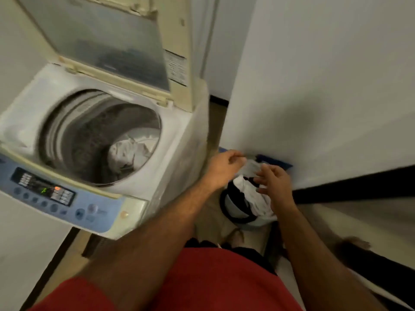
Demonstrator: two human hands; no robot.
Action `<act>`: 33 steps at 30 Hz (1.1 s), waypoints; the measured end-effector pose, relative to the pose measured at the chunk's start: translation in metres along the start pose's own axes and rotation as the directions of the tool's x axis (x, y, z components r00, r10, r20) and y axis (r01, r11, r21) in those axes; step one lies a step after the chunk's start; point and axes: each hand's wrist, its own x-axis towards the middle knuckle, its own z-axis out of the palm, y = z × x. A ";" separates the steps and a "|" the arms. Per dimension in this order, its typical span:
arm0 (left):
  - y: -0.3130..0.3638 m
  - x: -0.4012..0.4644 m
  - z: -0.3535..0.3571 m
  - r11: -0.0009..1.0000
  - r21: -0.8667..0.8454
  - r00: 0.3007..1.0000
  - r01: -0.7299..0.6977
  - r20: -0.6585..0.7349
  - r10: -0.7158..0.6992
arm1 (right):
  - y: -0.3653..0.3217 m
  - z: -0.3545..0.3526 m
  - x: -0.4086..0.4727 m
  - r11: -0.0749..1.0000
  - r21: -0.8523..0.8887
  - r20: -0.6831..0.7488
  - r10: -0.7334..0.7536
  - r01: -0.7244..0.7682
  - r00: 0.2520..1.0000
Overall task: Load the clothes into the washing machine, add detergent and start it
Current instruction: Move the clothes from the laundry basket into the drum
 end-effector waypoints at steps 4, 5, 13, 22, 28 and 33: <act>-0.023 0.011 0.054 0.994 0.062 0.989 0.090 0.111 -0.097 | 0.051 -0.055 0.017 0.992 0.006 -0.104 0.129 -0.129 0.986; -0.027 0.016 0.066 0.991 0.093 0.986 0.099 0.125 -0.110 | 0.062 -0.067 0.024 0.987 0.009 -0.120 0.158 -0.158 0.980; -0.089 0.069 0.137 0.927 0.342 0.949 0.154 0.212 -0.236 | 0.153 -0.111 0.097 0.953 -0.084 -0.126 0.280 -0.291 0.952; -0.204 0.169 0.189 0.865 0.479 0.903 0.150 0.289 -0.316 | 0.288 -0.089 0.212 0.869 -0.345 -0.111 0.337 -0.354 0.935; -0.282 0.241 0.231 0.847 0.510 0.870 0.153 0.336 -0.360 | 0.370 -0.064 0.302 0.827 -0.441 -0.066 0.358 -0.350 0.931; -0.341 0.284 0.258 0.845 0.479 0.852 0.237 0.316 -0.418 | 0.433 -0.052 0.365 0.735 -0.527 -0.028 0.488 -0.428 0.872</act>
